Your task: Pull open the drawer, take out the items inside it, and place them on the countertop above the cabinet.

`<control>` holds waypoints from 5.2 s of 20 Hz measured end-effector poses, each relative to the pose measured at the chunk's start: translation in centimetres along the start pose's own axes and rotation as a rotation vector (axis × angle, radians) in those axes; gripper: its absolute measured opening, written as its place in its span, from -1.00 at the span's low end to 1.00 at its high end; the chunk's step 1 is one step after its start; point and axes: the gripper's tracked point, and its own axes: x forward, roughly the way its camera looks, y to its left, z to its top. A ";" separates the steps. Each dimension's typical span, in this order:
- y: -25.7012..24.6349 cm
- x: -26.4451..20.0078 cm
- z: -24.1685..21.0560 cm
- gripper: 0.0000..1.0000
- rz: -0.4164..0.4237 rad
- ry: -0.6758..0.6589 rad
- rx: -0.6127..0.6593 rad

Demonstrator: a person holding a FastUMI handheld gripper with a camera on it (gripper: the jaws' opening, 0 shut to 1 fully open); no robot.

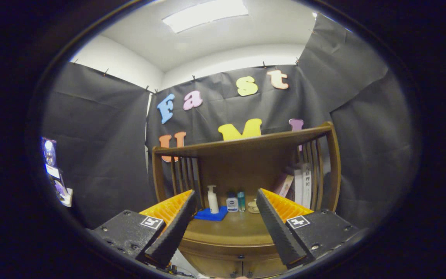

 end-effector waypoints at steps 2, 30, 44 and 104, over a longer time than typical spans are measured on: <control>-0.2 0.9 -2.8 1.00 -0.006 0.032 -0.031; -6.1 8.5 -32.9 0.02 -0.170 0.405 -0.096; -6.6 7.6 -33.5 -0.52 -0.189 0.402 -0.093; -0.9 -4.4 -27.5 0.51 0.070 0.924 -0.053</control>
